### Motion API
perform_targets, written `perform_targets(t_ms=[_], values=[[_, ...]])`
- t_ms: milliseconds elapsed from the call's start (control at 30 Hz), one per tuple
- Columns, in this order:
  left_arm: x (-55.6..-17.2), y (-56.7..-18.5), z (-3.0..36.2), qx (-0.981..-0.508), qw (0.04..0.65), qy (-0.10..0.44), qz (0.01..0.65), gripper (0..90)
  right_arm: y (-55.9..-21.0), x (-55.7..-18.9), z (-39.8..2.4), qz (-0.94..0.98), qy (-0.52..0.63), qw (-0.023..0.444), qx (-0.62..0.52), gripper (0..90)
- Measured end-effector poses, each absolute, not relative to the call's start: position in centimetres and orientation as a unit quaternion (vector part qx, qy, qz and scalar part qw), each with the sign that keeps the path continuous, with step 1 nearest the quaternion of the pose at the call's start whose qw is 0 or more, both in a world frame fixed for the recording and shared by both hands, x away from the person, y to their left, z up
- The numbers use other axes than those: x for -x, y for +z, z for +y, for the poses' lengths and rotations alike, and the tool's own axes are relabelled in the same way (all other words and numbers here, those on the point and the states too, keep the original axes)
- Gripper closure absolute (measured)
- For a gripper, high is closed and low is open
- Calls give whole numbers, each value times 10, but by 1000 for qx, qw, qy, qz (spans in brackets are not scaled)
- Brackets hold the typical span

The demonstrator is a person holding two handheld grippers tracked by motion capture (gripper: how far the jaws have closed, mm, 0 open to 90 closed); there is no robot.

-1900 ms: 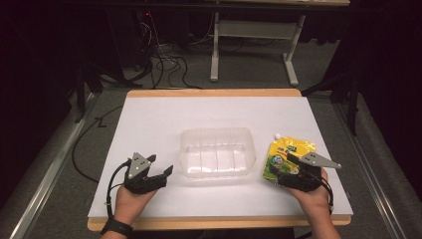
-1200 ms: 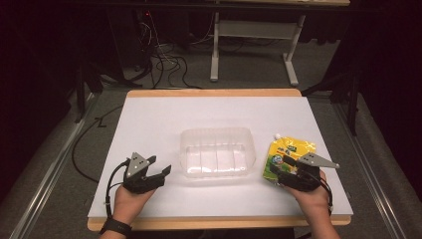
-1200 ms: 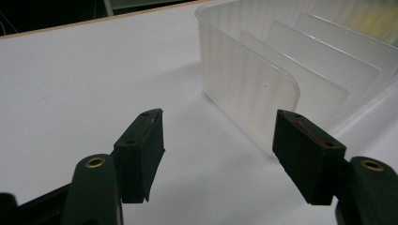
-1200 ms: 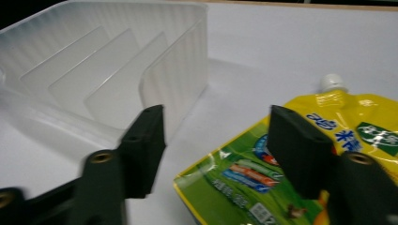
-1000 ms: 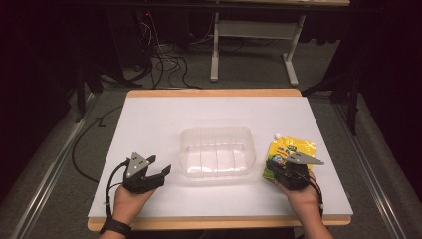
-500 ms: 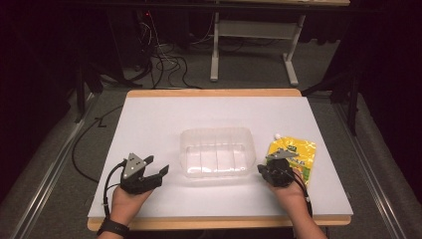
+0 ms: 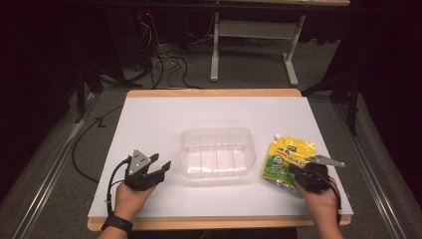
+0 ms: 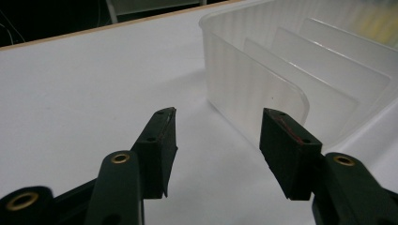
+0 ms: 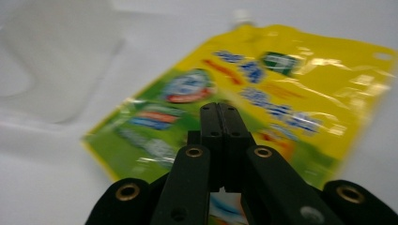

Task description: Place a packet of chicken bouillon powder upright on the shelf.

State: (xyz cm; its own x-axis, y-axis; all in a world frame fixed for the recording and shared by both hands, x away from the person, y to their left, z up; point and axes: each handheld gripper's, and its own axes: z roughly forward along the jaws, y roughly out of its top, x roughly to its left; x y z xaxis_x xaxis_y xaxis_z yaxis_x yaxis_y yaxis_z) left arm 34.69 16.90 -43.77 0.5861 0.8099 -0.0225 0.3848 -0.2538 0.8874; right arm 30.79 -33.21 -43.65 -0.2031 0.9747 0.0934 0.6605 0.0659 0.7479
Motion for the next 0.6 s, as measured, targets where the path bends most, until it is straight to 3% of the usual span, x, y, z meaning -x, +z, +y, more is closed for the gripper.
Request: perform_targets(t_ms=[233,300,433,600], values=[[-346,-437,167,-756,469,232,393,464,-444,-315,-387,626,333,267,-653,900],[-343,-437,167,-756,470,235,390,465,-445,-336,-409,590,343,266,-680,900],[-341,-438,168,-755,470,237,392,464,-441,-368,-413,589,338,268,-683,900],[-341,-438,170,-754,469,238,394,465,-448,-414,-411,596,323,233,-698,899]])
